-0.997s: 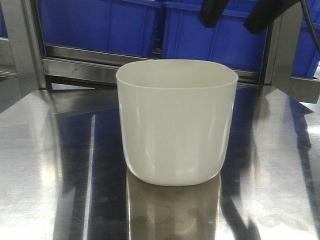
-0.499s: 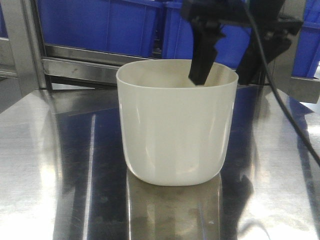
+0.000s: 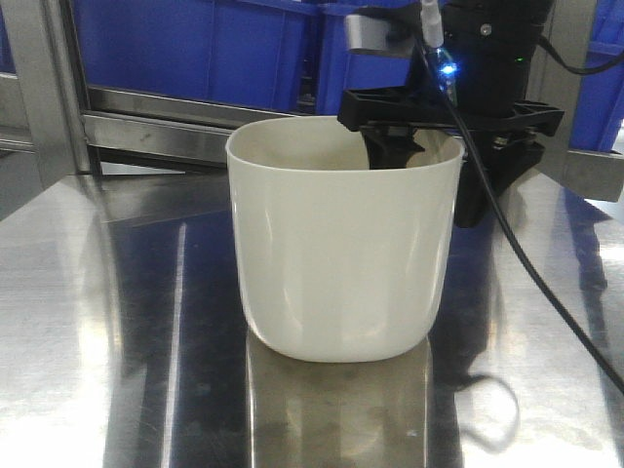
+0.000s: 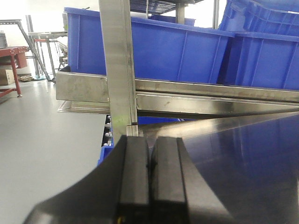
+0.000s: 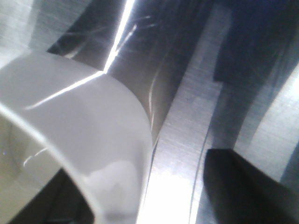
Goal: Move white bin to right shelf second layer
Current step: 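Lower the right gripper onto the rim of the white bin, then close the right gripper on the bin rim and lift it, then hold the lifted bin in the right gripper and back away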
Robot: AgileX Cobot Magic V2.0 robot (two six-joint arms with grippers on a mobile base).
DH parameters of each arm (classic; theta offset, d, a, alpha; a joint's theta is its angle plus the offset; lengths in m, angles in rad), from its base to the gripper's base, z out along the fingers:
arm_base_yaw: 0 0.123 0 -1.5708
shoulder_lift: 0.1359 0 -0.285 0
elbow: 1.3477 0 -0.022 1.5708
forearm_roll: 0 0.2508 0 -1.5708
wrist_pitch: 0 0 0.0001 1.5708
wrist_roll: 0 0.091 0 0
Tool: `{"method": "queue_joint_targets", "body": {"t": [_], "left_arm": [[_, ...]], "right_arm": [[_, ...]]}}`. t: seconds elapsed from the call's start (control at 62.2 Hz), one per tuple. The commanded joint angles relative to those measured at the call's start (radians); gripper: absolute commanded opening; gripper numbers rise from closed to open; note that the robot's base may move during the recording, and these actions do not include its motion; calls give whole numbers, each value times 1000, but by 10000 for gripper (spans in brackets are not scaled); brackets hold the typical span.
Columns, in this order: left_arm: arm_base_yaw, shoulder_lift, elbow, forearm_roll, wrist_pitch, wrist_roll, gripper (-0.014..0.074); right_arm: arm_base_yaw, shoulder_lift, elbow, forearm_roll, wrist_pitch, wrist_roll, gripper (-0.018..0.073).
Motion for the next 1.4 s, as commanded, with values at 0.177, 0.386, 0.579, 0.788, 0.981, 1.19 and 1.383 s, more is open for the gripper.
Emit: {"method": "queue_joint_targets", "body": {"t": [0.177, 0.386, 0.579, 0.788, 0.981, 1.19, 1.383], "left_arm": [[-2, -13, 33, -5, -87, -7, 85], [-2, -13, 33, -5, -87, -7, 85], [-2, -13, 33, -5, -87, -7, 85], [-2, -13, 33, -5, -87, -7, 85], [-2, -13, 33, -5, -87, -7, 85], [-2, -13, 33, -5, -87, -7, 85], [-2, -13, 33, -5, -87, -7, 85]], "right_arm": [[2, -71, -34, -39, -21, -8, 73], [1, -194, -34, -109, -107, -8, 52], [-34, -371, -14, -119, -224, -8, 52], [-128, -622, 149, -119, -393, -8, 52], [-241, -900, 381, -119, -518, -8, 52], [-332, -1149, 586, -119, -543, -8, 52], [-341, -1219, 633, -119, -539, -8, 52]]}}
